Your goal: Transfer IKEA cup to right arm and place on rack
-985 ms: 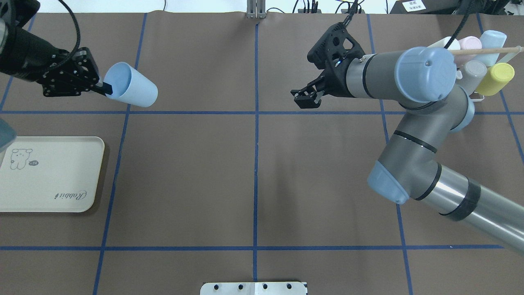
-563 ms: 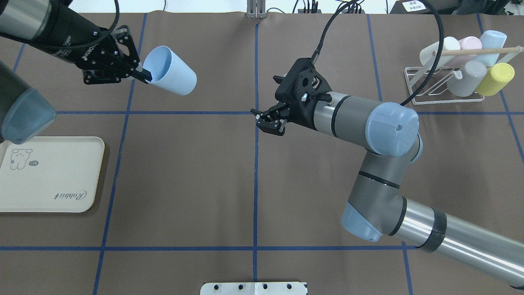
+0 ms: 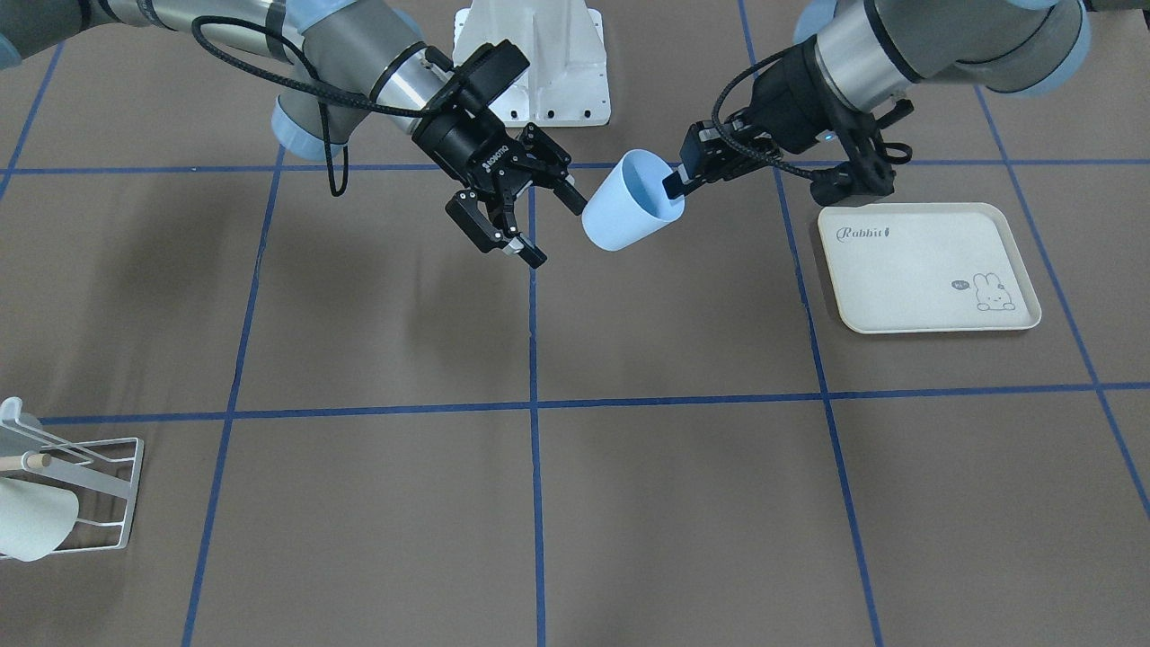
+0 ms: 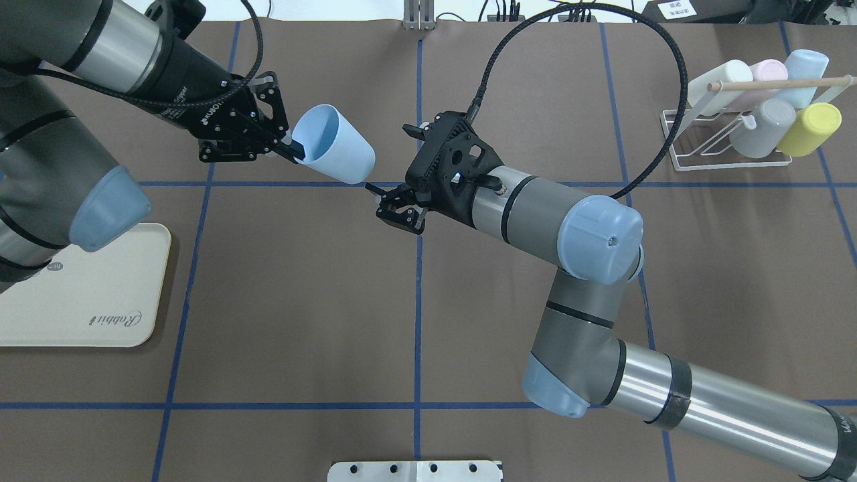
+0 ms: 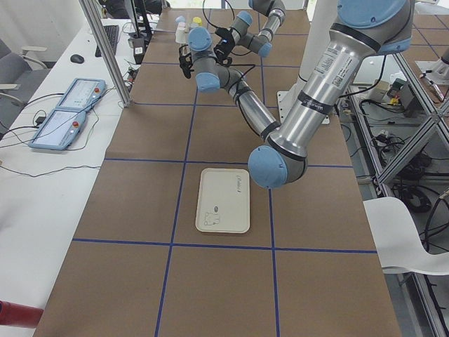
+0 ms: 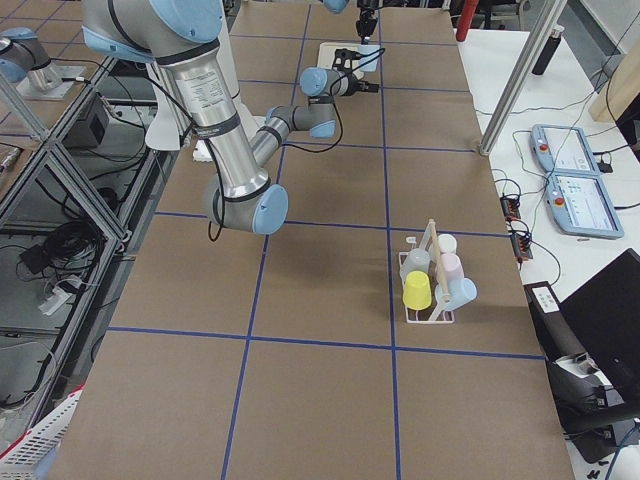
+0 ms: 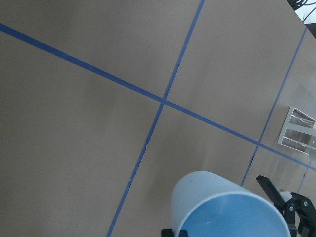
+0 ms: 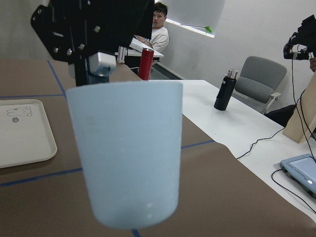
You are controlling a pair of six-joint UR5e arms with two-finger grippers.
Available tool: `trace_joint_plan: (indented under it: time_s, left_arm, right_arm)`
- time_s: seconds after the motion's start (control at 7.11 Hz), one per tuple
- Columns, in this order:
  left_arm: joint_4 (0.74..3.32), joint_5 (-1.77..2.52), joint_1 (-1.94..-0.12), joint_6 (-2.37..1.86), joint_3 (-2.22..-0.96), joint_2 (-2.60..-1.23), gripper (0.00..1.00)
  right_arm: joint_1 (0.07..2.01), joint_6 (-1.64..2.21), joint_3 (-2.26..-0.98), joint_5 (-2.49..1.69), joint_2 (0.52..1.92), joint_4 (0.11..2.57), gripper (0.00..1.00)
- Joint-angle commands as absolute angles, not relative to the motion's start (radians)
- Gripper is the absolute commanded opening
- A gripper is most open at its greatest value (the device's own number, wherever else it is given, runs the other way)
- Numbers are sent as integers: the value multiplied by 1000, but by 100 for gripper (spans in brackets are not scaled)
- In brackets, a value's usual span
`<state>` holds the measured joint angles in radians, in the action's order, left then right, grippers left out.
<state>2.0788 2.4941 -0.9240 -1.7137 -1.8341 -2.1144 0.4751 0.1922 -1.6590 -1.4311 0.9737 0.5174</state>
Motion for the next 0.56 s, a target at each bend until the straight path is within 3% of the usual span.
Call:
trace_joint_plan:
  time_s: [0.0, 0.42]
  left_arm:
    - [2080, 2494, -893, -1717, -1833, -2137, 0]
    - [2080, 2493, -881, -1715, -1827, -2152, 0]
  right_arm:
    - [472, 170, -1658, -1425, 966, 515, 99]
    - [468, 169, -1667, -1427, 965, 515, 99]
